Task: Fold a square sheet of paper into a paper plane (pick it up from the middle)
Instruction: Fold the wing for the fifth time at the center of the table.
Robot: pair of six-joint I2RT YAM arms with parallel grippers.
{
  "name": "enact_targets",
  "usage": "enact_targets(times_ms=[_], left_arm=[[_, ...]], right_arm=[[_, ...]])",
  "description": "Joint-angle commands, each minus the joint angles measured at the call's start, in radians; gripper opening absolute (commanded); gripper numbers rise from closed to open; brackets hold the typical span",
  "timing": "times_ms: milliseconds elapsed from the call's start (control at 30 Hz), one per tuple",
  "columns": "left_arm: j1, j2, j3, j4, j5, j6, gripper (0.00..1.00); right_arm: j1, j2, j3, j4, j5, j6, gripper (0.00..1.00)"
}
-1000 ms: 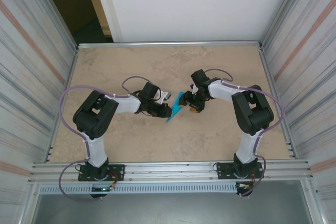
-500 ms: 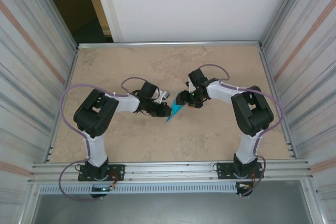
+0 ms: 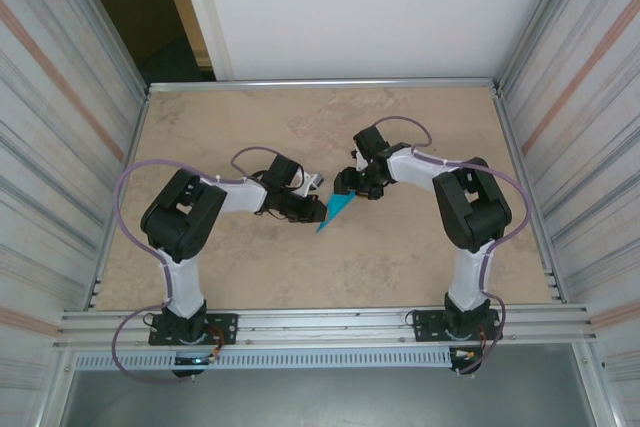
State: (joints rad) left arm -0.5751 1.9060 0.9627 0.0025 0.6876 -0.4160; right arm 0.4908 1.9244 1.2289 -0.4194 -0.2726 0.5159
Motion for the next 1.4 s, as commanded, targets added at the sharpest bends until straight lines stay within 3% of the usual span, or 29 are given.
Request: enact_targets(times_ms=[0,367,633,1367], left_arm=[[-0.005,0.025,0.005,-0.056,-0.017,-0.003,0.16],[-0.012,-0.145,0.019,-0.055,-0.071,-0.053,0.33],[-0.045,-0.138,-0.004,-0.074,-0.132,-0.055,0.42],[-0.065,-0.127,-0.002,-0.106,-0.177,-0.041,0.36]], right_arm=[[0.0,0.051,0.002,-0.05,0.047,0.022,0.64],[0.006,0.102,0.01,-0.089,0.078,0.045,0.63],[0.012,0.121,0.015,-0.096,0.079,0.057,0.63],[0.013,0.148,0.014,-0.108,0.077,0.072,0.62]])
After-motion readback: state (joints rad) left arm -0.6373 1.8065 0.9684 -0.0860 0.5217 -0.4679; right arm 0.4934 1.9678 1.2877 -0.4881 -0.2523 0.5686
